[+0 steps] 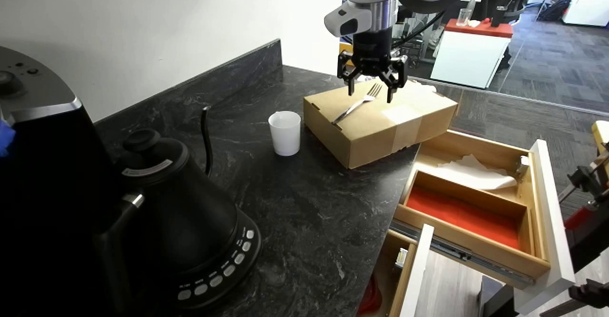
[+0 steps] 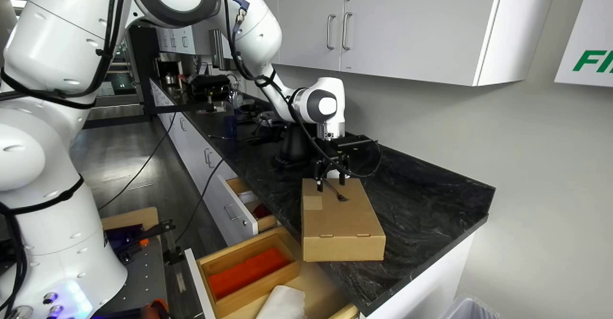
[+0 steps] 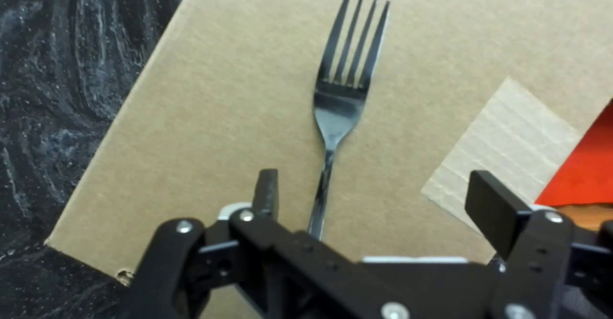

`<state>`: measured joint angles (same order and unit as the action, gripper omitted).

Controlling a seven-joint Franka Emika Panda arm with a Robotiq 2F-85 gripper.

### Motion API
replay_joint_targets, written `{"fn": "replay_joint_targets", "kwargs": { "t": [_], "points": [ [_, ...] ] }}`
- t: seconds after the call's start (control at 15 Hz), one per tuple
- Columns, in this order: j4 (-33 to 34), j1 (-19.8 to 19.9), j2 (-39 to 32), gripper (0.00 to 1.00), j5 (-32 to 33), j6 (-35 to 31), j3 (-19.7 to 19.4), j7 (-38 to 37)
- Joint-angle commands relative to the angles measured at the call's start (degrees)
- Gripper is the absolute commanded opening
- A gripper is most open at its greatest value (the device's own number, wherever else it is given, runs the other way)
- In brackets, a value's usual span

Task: Pick the fork and put it in the drawer

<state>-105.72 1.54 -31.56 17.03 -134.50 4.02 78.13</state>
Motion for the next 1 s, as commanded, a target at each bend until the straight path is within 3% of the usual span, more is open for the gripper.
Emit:
{"fn": "replay_joint_targets", "kwargs": {
  "t": [0.0, 0.4, 0.93],
  "points": [
    [-4.11, -1.1, 2.87, 1.0, 3.39, -5.41, -1.75, -2.91],
    [-4.8, 0.55, 2.23, 1.0, 1.46, -12.75, -0.83, -3.23],
    [-4.95, 3.35, 1.3, 1.0, -7.72, -13.16, 3.01, -0.99]
  ]
}}
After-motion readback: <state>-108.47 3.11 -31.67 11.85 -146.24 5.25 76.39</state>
